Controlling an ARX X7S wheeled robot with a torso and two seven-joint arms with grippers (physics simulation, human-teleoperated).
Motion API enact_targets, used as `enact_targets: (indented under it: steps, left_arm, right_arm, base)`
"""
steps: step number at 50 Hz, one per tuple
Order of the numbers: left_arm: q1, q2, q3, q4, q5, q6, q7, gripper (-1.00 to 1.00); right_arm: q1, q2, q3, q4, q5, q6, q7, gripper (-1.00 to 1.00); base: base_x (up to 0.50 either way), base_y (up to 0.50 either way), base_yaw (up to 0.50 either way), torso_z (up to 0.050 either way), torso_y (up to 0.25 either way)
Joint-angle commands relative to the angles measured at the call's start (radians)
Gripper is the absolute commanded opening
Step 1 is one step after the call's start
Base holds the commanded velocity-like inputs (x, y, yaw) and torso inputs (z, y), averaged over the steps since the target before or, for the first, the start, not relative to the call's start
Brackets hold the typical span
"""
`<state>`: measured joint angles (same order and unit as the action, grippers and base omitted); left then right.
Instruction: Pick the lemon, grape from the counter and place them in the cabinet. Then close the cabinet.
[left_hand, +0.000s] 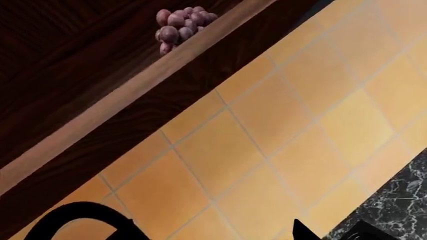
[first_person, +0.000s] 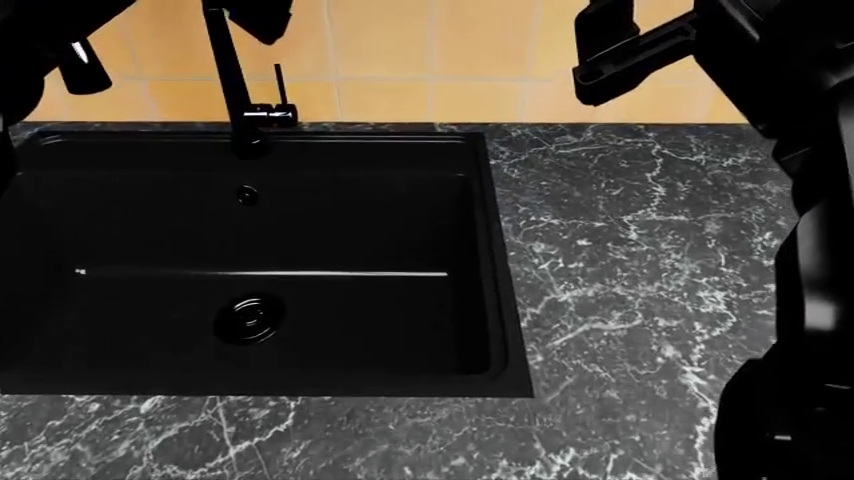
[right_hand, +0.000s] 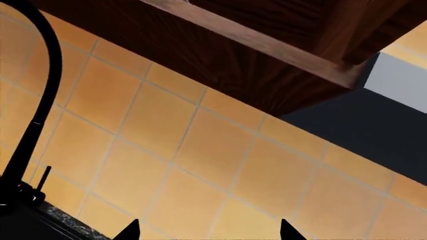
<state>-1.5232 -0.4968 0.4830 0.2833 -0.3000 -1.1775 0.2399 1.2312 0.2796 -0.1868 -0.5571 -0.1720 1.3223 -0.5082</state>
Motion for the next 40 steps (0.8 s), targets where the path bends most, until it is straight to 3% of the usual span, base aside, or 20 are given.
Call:
enact_targets:
  steps: [1, 15, 40]
  left_arm:
    - [-0.015, -0.013, 0.020, 0.010, -0.009, -0.005, 0.024, 1.00]
    - [-0.043, -0.084, 0.050, 0.052, -0.107, -0.026, 0.189, 1.00]
    - [-0.050, -0.103, 0.039, 0.050, -0.116, -0.031, 0.190, 1.00]
  right_arm:
    - [0.029, 0.010, -0.015, 0.002, 0.008, 0.018, -0.013, 1.00]
    - [0.046, 0.004, -0.017, 0.016, 0.008, 0.008, -0.005, 1.00]
    - [0.075, 0.021, -0.051, 0.024, 0.017, 0.004, -0.015, 1.00]
  base:
    - [0.00, 0.00, 0.00, 0.000, 0.000]
    - [0.00, 0.00, 0.00, 0.000, 0.000]
    - [0.06, -0.09, 0.00, 0.000, 0.000]
